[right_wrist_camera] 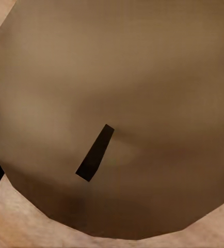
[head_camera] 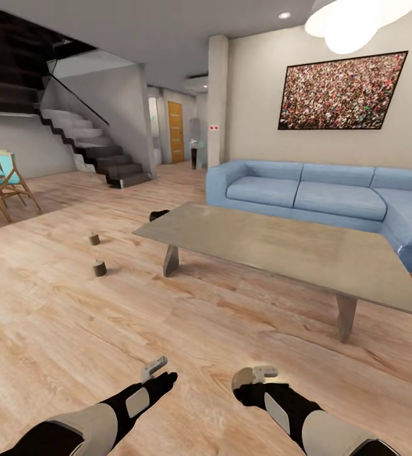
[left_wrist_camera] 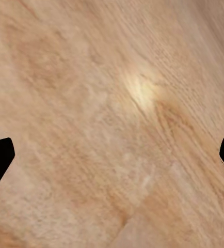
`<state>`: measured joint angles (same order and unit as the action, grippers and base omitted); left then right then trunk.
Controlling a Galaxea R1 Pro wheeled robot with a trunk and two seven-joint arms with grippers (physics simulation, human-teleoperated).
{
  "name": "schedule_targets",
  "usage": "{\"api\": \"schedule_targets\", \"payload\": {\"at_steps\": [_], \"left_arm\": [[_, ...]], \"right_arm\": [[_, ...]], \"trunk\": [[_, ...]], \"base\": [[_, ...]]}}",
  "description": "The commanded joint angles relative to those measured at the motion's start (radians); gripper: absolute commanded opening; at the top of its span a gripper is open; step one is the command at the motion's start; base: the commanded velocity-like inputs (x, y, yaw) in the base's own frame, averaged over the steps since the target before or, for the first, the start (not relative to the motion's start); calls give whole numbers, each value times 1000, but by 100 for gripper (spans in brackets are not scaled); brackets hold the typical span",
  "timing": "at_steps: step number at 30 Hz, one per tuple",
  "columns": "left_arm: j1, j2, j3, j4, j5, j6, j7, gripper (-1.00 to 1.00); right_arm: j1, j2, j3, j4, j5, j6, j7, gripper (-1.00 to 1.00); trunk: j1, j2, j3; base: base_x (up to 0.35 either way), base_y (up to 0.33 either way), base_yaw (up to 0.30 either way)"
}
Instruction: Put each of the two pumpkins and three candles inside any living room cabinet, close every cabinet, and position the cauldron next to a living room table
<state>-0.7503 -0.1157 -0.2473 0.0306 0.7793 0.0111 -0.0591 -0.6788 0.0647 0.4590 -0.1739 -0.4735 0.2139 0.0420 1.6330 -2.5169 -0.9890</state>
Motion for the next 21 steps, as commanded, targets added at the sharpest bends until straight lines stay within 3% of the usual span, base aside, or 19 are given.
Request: {"api": "schedule_targets", "payload": {"at_steps": [1,7,21], "left_arm": [[-1,0,-7,3,11,1,-6,100],[-1,-1,-7,3,11,1,-7,100],[-1,-1,-7,3,11,0,-7,100]], "right_arm": [[-1,0,3,-1,-2,4,1,-100],[-1,0,3,-1,-1,4,0,-100],[1,0,3,-1,-1,4,-7,-100]], "trunk": [[0,0,-1],[0,0,-3],[0,0,-14]], "base": [[288,219,0],[288,218,88],[289,218,225]]}}
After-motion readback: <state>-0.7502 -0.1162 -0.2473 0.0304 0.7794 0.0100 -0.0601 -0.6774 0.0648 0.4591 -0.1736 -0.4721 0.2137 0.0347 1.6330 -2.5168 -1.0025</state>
